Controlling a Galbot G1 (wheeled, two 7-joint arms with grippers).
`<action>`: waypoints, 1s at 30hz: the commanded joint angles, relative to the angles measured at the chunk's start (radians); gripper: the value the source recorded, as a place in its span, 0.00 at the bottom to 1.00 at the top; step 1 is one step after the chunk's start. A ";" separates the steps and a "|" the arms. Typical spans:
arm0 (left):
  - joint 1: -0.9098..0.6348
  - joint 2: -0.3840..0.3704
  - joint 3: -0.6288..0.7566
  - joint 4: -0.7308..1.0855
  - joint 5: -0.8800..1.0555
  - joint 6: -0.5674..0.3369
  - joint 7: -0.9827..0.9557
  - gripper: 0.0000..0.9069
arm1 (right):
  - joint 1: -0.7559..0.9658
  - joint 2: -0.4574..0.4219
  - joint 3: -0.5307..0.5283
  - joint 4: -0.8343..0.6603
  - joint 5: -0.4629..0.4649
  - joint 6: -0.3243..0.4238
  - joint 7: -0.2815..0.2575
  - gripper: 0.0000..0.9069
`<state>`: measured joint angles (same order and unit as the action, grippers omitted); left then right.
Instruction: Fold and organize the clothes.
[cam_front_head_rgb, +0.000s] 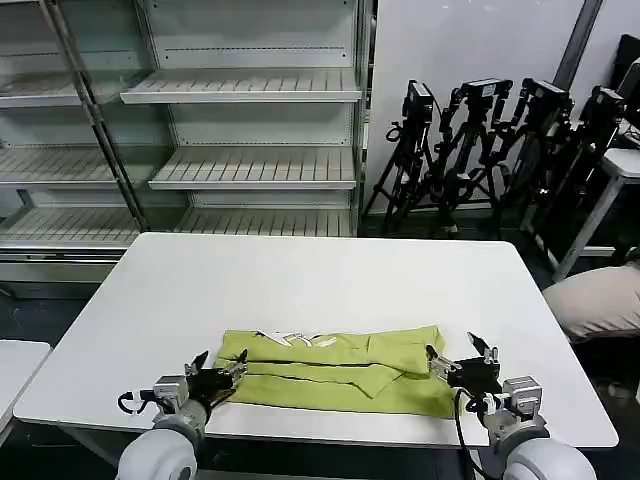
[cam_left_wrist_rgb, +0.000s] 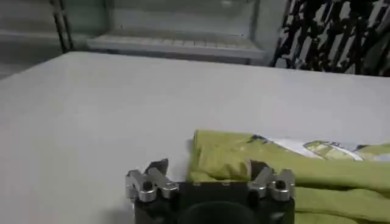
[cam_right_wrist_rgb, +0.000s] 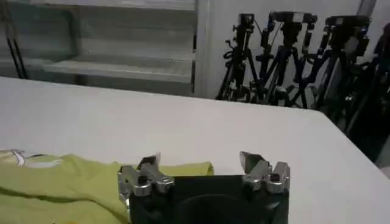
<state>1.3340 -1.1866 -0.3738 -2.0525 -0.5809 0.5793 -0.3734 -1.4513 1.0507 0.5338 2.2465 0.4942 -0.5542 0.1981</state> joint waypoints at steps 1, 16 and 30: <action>-0.004 -0.016 0.035 0.021 -0.059 0.000 -0.086 0.01 | -0.022 0.002 0.024 0.013 -0.001 -0.001 -0.002 1.00; -0.004 -0.023 0.027 0.061 0.205 -0.002 0.048 0.00 | -0.026 -0.007 0.045 0.016 0.018 0.006 -0.015 1.00; 0.014 0.240 -0.441 0.039 0.245 -0.001 0.223 0.01 | -0.013 -0.007 0.030 -0.009 0.028 0.020 -0.031 1.00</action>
<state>1.3442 -1.0798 -0.5778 -1.9966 -0.4003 0.5818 -0.2548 -1.4664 1.0440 0.5635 2.2404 0.5178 -0.5357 0.1705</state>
